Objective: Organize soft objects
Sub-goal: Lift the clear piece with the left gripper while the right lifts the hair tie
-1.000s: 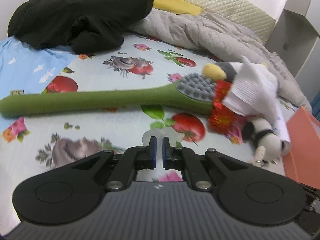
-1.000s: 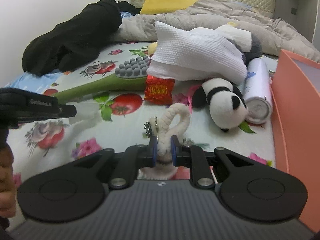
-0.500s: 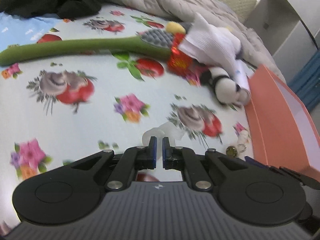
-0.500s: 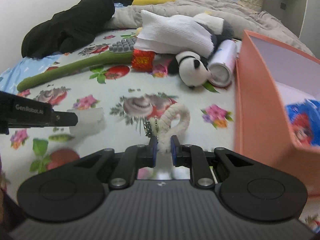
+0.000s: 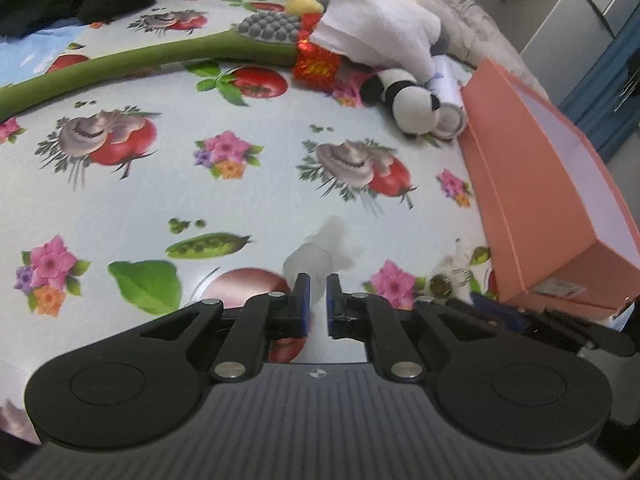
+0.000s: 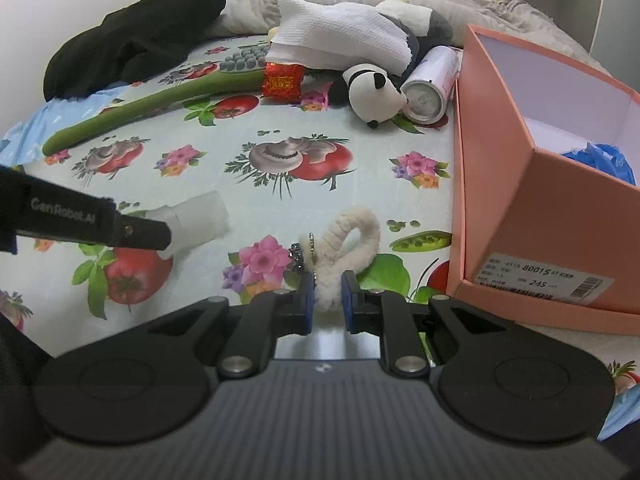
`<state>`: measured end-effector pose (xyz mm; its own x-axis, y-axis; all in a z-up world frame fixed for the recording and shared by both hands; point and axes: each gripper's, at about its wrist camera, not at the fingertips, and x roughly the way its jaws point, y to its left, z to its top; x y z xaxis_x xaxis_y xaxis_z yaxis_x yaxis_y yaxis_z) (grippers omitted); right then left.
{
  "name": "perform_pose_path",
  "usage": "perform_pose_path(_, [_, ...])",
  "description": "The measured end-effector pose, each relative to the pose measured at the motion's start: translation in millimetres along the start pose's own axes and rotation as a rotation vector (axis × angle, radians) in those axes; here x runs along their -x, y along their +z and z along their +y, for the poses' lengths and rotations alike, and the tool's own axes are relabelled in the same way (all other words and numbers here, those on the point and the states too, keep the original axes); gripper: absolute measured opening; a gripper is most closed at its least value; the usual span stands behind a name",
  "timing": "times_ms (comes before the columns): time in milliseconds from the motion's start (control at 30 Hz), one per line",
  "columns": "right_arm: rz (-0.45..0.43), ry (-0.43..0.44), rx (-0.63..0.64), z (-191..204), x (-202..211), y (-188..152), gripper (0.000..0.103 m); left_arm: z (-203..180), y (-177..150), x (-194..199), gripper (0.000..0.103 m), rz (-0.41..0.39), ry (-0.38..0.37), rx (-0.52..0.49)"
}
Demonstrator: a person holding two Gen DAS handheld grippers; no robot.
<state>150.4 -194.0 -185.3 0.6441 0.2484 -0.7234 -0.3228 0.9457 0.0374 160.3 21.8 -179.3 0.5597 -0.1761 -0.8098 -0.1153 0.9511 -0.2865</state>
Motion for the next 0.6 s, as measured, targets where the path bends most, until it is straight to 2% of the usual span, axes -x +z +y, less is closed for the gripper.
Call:
perform_pose_path(33, [0.000, 0.000, 0.001, 0.5, 0.7, -0.7, 0.018, 1.8, 0.1, 0.4, 0.036, 0.012, 0.003, -0.006])
perform_pose_path(100, [0.004, 0.007, -0.008, -0.5, 1.3, -1.6, 0.018, 3.8, -0.7, 4.8, 0.049, 0.004, 0.011, -0.021])
perform_pose_path(300, [0.021, 0.014, -0.032, -3.7, -0.3, -5.0, 0.018, 2.7, 3.6, 11.5, 0.054, -0.007, 0.057, -0.126])
perform_pose_path(433, [0.016, 0.011, -0.031, -4.7, 0.1, -7.2, 0.018, -3.7, 6.3, 10.1, 0.060, -0.021, 0.089, -0.238])
perform_pose_path(600, [0.028, 0.023, -0.045, -8.2, -3.5, -10.4, 0.018, -11.6, 7.5, 5.2, 0.063, -0.041, 0.089, -0.350])
